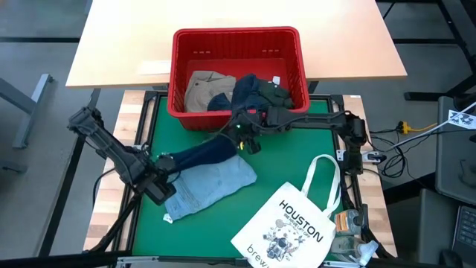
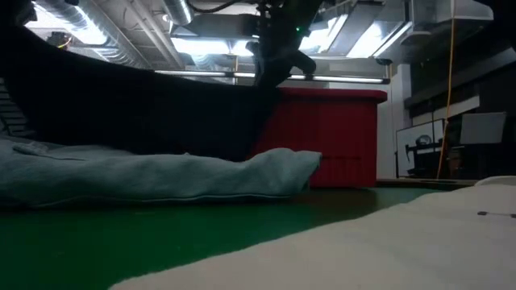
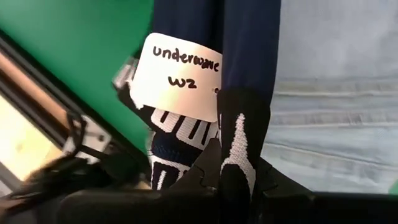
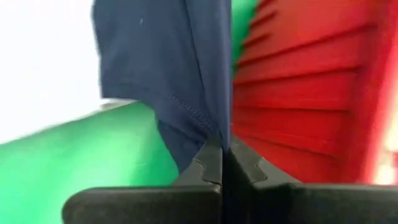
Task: Fold Laundry from Bin
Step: Stack the dark blue boxer shorts on top of the blue jeans
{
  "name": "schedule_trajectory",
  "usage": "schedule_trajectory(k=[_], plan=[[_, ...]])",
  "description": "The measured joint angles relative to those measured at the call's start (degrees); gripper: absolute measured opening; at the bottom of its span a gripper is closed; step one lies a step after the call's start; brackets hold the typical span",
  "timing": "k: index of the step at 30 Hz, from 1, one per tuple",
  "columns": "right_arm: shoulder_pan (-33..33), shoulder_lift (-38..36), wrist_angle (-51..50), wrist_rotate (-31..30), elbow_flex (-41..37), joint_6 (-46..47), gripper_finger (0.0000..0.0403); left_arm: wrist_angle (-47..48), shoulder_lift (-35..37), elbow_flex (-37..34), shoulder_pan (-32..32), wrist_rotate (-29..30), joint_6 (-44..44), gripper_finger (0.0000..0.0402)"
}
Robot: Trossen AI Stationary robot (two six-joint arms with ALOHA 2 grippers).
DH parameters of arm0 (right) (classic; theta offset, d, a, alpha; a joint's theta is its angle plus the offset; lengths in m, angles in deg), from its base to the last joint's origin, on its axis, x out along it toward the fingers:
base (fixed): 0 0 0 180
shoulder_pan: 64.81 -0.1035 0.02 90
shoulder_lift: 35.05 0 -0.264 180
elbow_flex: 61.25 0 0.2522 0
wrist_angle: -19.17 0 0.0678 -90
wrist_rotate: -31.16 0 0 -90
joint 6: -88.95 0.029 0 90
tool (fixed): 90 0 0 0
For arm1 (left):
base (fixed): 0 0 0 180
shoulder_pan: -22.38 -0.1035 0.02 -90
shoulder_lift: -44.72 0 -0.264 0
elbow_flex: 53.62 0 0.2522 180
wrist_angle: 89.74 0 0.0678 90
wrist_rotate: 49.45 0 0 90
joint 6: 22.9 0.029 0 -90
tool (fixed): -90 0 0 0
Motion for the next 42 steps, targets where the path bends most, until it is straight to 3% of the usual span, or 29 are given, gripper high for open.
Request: schedule_trajectory(k=[14, 25, 42], plan=[[-8.32, -0.02, -3.8, 2.46, -5.88, 5.45, 0.0001, -12.38, -8.41, 0.0, 5.28, -3.06, 0.06, 0.0011], [-14.74, -0.02, -2.81, 5.28, -12.92, 9.07, 0.0001, -20.58, -13.98, 0.0, 8.32, -5.47, 0.06, 0.0059], [-17.18, -0.02, -1.17, 8.25, -13.23, 9.23, 0.0018, -27.98, -14.31, 0.0, 8.78, -7.61, 0.08, 0.0109]])
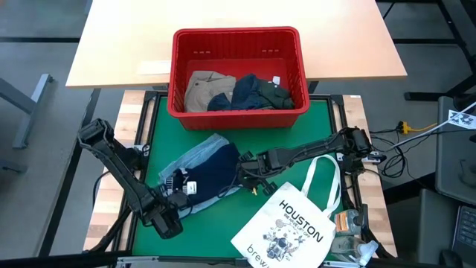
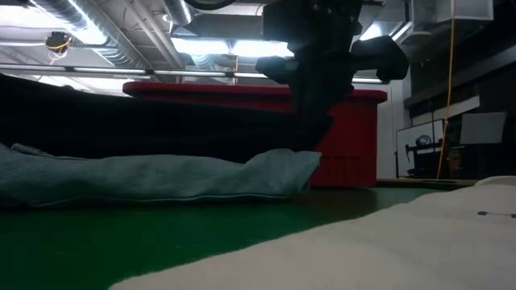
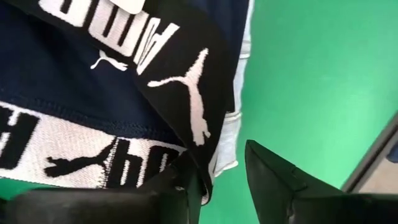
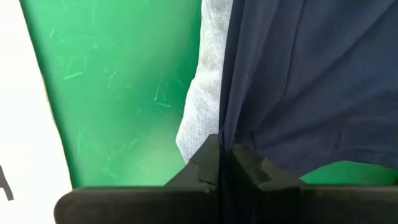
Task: Fold Laundry from Bin
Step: Stack the dark blue boxer shorts on top of the blue jeans
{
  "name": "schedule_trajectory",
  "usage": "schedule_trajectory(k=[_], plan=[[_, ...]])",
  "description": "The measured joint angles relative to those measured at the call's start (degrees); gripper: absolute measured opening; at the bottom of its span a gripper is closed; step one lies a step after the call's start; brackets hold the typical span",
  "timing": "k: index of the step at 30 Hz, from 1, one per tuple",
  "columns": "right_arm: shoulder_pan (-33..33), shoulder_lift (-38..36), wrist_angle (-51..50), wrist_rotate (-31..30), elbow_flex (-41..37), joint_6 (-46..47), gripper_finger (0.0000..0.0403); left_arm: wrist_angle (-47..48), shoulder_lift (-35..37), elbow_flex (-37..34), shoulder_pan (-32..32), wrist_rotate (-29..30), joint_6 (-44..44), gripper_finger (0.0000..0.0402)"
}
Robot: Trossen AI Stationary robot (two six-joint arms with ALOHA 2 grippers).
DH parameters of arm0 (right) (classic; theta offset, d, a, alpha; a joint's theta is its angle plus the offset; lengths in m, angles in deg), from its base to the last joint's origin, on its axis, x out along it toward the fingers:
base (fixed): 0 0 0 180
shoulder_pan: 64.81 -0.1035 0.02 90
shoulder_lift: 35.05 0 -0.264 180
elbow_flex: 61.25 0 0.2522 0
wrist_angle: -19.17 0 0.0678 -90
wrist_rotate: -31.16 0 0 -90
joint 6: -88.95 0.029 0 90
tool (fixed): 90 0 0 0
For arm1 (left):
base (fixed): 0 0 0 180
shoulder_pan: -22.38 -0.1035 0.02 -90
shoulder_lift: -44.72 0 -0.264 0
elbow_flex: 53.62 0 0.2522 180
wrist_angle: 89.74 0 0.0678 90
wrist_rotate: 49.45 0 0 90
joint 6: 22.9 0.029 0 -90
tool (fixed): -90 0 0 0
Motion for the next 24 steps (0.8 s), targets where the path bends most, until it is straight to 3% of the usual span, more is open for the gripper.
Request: schedule_trajectory(k=[7, 18, 24], plan=[[0.0, 0.0, 0.09, 0.02, 0.0, -0.02, 0.0027, -1.83, 0.0, 0.0, 0.0, -2.98, 0.02, 0.0158], [0.0, 0.0, 0.07, 0.03, 0.02, -0.02, 0.0157, -2.87, 0.0, 0.0, -0.02, -5.51, 0.02, 0.0214], [0.0, 0.0, 0.11, 0.04, 0.02, -0.02, 0.0187, -2.87, 0.0, 0.0, 0.04, -2.9, 0.0, 0.0215]])
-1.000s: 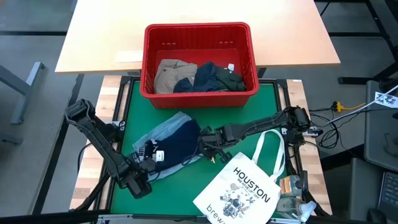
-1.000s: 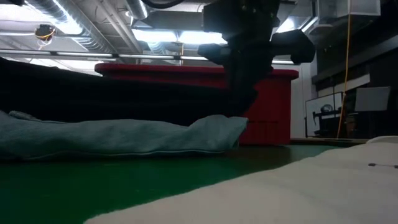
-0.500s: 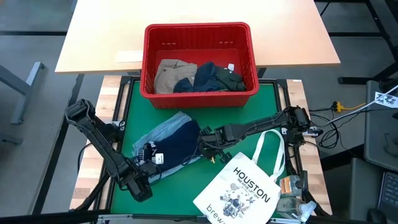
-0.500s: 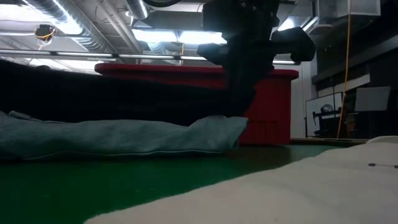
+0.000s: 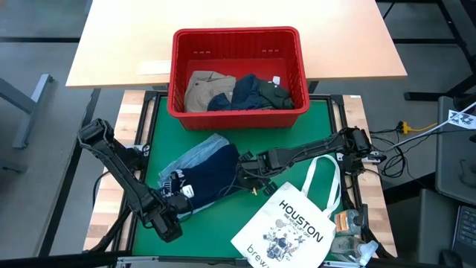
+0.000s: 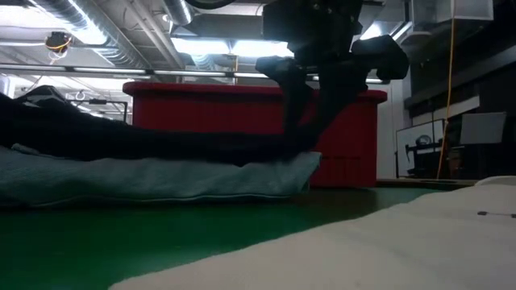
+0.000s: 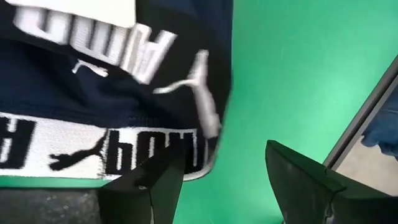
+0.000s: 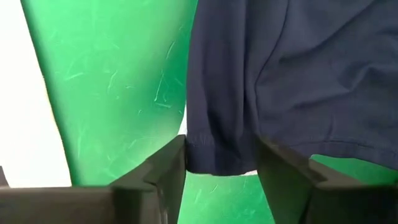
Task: Fold Laundry from Bin
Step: Stack the dark blue boxer shorts on top of the blue jeans
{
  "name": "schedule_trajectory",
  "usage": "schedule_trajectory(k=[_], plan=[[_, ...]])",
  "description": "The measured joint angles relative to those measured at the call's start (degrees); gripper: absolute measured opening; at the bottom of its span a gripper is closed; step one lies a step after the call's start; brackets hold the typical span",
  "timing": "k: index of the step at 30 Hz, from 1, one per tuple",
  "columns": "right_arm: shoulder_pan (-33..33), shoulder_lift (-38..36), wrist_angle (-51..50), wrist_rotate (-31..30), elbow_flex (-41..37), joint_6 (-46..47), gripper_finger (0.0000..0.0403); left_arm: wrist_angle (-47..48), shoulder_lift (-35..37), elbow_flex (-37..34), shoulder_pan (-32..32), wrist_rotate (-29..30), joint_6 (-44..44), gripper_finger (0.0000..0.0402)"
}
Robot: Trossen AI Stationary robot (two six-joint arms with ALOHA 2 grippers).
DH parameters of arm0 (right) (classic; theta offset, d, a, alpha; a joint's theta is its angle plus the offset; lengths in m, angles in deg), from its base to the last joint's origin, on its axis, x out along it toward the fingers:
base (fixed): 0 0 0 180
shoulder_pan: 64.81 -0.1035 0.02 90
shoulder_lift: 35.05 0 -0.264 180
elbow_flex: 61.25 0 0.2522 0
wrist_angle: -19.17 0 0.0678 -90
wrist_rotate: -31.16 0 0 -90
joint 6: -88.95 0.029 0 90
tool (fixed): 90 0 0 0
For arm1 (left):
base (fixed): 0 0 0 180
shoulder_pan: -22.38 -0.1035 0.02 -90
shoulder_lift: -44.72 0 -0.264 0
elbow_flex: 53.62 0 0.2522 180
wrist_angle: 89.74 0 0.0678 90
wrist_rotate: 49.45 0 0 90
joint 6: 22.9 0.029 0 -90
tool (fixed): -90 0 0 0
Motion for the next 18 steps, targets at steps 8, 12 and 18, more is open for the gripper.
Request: schedule_trajectory(k=[8, 12, 18], plan=[[0.0, 0.0, 0.02, -0.02, 0.0, -0.02, 0.0188, 0.28, 0.0, 0.0, -0.04, 0.7, -0.02, 0.024], [0.0, 0.0, 0.02, -0.02, 0.0, -0.02, 0.0188, 1.48, 0.0, 0.0, -0.04, 0.41, -0.32, 0.0248], [0.0, 0.0, 0.02, 0.0, 0.02, -0.02, 0.0188, 5.69, 0.0, 0.0, 0.41, 1.84, -0.05, 0.0239]])
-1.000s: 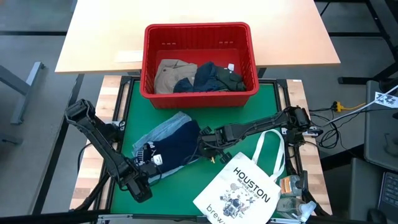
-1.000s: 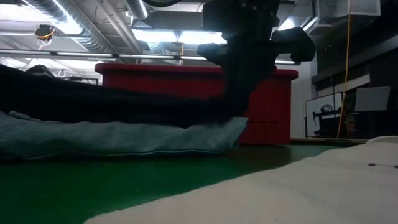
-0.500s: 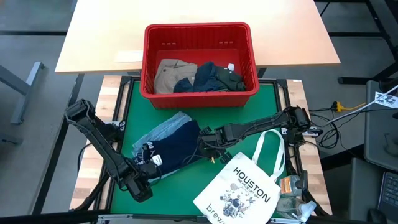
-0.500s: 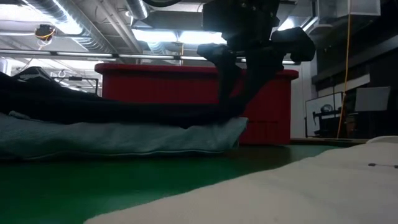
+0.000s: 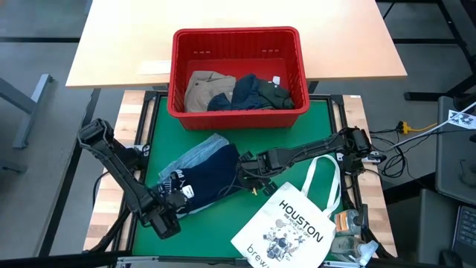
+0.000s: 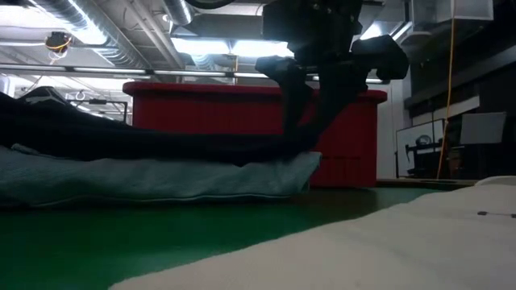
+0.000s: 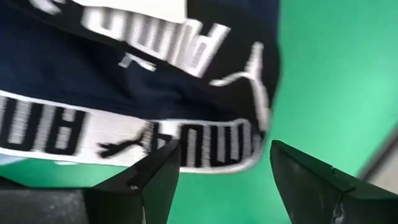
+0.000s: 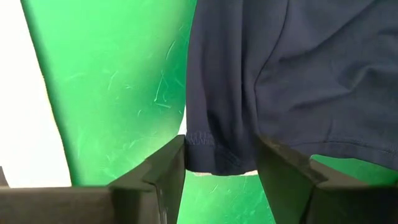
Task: Fold Laundry from Bin
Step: Stack the dark blue boxer shorts on top of the blue jeans
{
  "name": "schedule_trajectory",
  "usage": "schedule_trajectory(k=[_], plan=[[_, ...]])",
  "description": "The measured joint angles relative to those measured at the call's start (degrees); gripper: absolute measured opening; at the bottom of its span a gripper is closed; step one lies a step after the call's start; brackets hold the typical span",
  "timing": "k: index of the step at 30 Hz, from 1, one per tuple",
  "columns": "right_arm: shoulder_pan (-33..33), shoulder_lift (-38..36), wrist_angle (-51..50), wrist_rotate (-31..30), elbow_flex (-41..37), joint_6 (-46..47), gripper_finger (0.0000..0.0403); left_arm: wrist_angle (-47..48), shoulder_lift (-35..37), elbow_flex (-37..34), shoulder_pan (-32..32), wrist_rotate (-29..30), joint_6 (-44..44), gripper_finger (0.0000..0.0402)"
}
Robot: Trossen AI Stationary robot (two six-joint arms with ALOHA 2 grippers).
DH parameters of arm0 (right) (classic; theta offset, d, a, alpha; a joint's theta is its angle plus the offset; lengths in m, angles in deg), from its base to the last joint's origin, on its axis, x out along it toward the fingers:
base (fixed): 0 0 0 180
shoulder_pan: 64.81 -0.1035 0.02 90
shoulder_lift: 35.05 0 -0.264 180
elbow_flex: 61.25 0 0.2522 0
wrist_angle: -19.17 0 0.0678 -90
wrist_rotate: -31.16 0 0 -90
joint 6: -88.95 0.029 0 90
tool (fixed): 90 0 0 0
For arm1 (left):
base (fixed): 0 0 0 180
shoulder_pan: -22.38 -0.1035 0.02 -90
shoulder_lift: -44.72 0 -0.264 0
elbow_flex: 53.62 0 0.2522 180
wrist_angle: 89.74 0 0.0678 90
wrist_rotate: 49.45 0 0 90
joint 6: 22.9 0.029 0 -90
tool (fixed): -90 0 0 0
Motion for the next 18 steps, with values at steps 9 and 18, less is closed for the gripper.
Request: schedule_trajectory(k=[9, 18], plan=[[0.0, 0.0, 0.0, -0.02, 0.0, 0.0, 0.0188, 5.4, 1.24, 0.0, -0.07, 0.65, -0.39, 0.0236], [0.0, 0.0, 0.0, -0.03, 0.02, -0.01, 0.0188, 4.76, 9.16, 0.0, 0.1, -1.53, -2.93, 0.0236]])
